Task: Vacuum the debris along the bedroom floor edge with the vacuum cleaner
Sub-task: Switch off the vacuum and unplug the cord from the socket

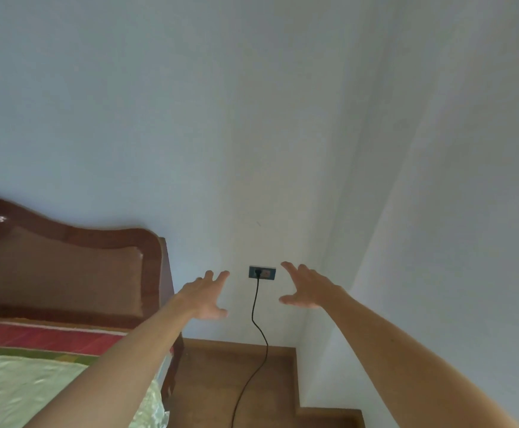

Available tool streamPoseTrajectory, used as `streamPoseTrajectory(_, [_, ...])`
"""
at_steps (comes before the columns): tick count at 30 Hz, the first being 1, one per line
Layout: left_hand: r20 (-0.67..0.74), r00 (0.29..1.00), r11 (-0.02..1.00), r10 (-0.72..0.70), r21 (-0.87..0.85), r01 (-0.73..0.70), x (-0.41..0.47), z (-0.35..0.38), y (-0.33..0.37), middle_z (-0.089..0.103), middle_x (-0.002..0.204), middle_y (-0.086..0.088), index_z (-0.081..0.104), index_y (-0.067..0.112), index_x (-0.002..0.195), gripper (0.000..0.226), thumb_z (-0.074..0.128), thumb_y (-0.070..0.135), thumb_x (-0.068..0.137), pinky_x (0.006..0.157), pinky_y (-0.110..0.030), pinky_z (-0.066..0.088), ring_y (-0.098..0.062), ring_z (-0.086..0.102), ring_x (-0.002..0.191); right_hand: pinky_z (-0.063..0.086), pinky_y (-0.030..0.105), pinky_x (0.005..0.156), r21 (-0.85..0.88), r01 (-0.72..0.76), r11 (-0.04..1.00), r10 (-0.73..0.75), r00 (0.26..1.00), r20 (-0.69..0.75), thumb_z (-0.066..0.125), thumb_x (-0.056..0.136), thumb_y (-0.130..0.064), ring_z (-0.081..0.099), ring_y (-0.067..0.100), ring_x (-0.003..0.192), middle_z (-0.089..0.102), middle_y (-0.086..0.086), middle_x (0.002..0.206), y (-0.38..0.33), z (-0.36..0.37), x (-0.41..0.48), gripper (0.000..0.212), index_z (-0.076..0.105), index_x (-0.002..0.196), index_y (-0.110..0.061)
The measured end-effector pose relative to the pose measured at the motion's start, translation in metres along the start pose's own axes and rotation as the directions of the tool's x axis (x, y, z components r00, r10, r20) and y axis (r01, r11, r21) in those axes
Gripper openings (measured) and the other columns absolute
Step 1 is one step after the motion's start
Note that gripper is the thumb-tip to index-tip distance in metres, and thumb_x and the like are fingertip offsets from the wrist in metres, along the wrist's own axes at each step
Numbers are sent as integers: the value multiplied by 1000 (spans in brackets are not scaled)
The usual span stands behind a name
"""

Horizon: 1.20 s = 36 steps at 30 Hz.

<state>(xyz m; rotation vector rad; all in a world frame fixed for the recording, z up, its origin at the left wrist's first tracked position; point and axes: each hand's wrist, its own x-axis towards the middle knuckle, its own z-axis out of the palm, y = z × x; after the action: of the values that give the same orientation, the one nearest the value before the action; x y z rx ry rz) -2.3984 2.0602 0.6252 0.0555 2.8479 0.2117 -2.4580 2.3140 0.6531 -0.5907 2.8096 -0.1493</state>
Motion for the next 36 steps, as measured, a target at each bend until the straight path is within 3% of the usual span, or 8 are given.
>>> streamPoseTrajectory(10, [46, 999, 999, -27, -27, 28, 116, 7, -32, 30, 153, -12, 2, 28, 158, 97, 66, 47, 88, 102, -42, 48, -31, 47, 131, 46, 43, 97, 43, 20, 999, -23, 997, 73, 60, 88, -53, 48, 29, 123, 41, 8, 140, 27, 21, 123, 85, 10, 153, -32])
streamPoseTrajectory(20, [223, 973, 994, -63, -75, 81, 257, 61, -35, 28, 155, -10, 1, 31, 158, 96, 64, 46, 87, 105, -42, 46, -30, 46, 132, 46, 43, 99, 74, 21, 997, -37, 972, 231, 55, 92, -55, 47, 29, 125, 40, 10, 143, 87, 77, 263, 87, 2, 156, -29])
streamPoseTrajectory(29, [380, 923, 989, -57, -108, 106, 304, 133, -46, 22, 161, -11, 2, 30, 159, 95, 64, 47, 89, 104, -43, 48, -34, 46, 135, 43, 39, 102, 127, -19, 992, -24, 943, 331, 53, 96, -50, 45, 28, 132, 37, 11, 150, 108, 138, 323, 82, 4, 157, -28])
streamPoseTrajectory(36, [361, 932, 968, -20, -227, 109, 342, 193, -52, 25, 161, -13, 8, 30, 158, 89, 67, 37, 92, 106, -45, 48, -32, 51, 133, 46, 41, 100, 205, -91, 975, 30, 958, 287, 50, 98, -47, 48, 27, 128, 42, 9, 146, 108, 187, 366, 74, 11, 156, -25])
